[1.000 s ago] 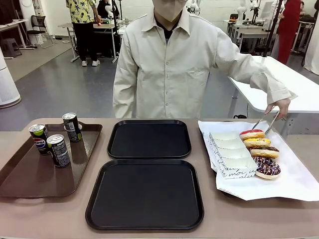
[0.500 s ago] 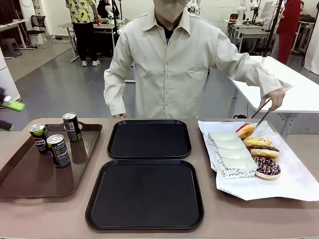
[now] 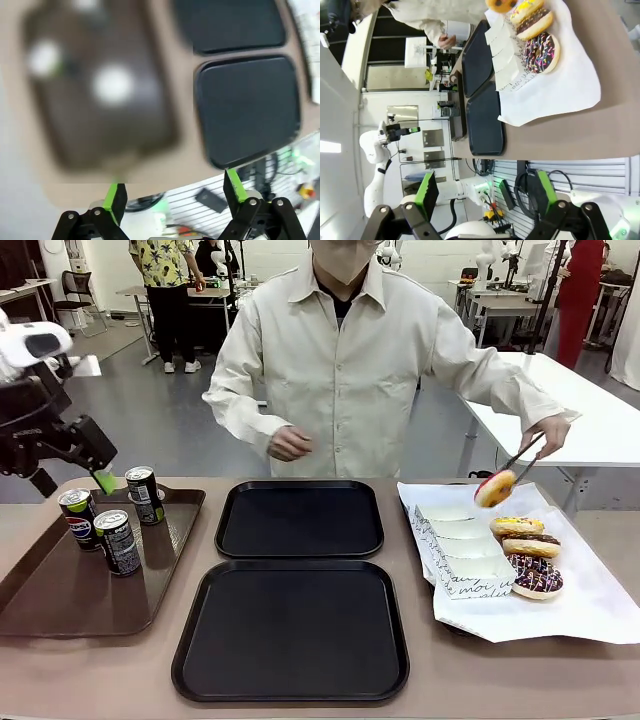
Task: Set up donuts and drinks on trays.
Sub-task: Pick up one Pepsi coke and place it on the Flat Tray.
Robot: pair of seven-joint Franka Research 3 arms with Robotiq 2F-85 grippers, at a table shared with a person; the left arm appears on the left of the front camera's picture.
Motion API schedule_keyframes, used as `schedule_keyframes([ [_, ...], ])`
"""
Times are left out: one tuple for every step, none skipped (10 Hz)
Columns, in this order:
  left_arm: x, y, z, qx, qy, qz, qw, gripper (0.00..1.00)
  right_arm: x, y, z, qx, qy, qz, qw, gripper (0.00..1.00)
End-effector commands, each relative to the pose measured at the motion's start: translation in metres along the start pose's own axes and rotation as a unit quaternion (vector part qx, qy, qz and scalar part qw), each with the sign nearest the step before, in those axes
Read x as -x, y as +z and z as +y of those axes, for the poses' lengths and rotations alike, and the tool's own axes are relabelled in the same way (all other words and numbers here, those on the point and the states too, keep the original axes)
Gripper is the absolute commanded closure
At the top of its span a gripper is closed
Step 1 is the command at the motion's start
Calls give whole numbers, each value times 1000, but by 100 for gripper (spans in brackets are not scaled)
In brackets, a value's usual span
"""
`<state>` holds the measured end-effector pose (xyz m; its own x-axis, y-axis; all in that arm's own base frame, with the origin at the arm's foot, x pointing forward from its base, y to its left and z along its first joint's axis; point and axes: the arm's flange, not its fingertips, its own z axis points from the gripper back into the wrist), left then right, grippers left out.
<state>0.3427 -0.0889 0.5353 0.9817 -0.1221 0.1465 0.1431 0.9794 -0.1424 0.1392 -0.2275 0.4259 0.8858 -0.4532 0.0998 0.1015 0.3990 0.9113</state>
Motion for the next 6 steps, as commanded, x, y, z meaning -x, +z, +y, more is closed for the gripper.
schedule_keyframes([
  [-14, -2, -1, -66, 4, 14, 998, 0, 0, 0, -2, -15, 8, -4, 1000, 0],
  [-19, -4, 0, -73, 1, 4, 997, 0, 0, 0, -2, -15, 8, -4, 1000, 0],
  [-21, -7, 4, -61, -7, -12, 998, 0, 0, 0, -2, -15, 8, -4, 1000, 0],
  [-17, -13, 11, -25, -15, -42, 999, 0, 0, 0, -2, -15, 8, -4, 1000, 0],
  [-14, -7, 1, -70, -11, 7, 997, 0, 0, 0, -2, -15, 8, -4, 1000, 0],
  [-14, -7, 1, -70, -11, 7, 997, 0, 0, 0, -2, -15, 8, -4, 1000, 0],
])
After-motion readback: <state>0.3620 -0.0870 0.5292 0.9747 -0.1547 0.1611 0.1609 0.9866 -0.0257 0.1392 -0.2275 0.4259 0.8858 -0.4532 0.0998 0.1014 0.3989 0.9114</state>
